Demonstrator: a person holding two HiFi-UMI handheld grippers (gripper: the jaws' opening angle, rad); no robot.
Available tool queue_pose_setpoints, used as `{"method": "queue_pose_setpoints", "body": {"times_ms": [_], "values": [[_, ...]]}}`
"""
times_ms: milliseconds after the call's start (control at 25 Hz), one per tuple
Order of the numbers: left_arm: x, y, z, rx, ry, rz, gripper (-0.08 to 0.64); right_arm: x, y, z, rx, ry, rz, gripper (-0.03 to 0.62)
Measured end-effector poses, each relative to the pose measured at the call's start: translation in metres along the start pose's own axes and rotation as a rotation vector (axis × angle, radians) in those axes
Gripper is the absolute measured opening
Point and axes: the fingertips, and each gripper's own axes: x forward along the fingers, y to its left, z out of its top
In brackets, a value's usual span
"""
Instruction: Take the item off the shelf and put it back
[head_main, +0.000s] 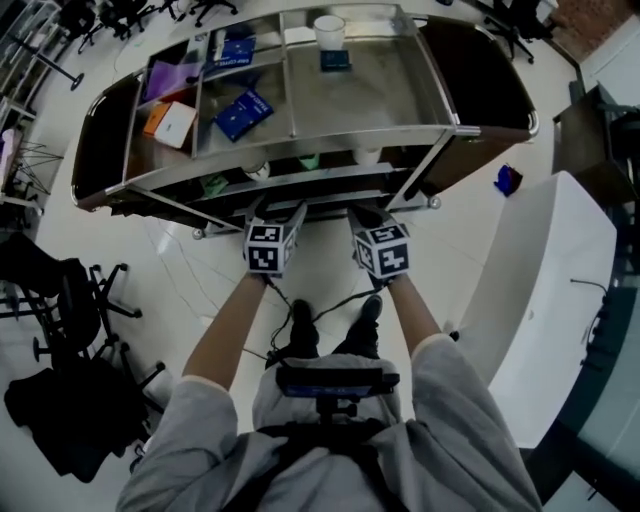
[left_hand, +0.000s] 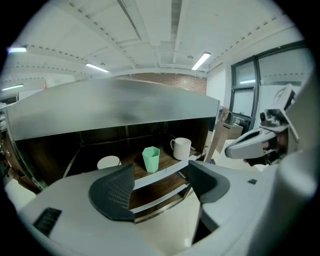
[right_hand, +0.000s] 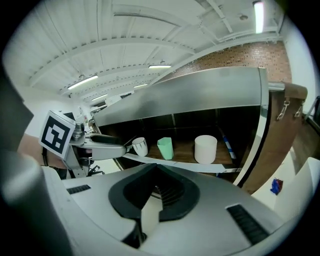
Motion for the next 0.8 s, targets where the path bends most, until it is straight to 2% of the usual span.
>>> {"method": "queue_pose_setpoints", "body": {"times_ms": [400, 560, 680, 800], "values": [[-0.072, -0.004, -0.003, -0.062, -0.047, 0.042, 0.149, -0.044, 0.004, -0.002, -0.009, -0.040, -0.021, 0.009], [-0.097, 0.008, -0.009, -0.091, -0.062, 0.092, 0.049, -0.057, 0.003, -0.011, -0.009, -0.041, -0.033, 0.009], [-0.110, 0.017, -0.014, -0.116, -0.069, 0.122, 0.008, -0.065, 0.000, -0.014, -0.005, -0.048, -0.042, 0.009], [-0.121, 0.027, -0.025, -0.130, -0.060, 0.145, 0.008, -0.073, -0.005, -0.017, 0.009, -0.061, -0.055, 0.009]]}}
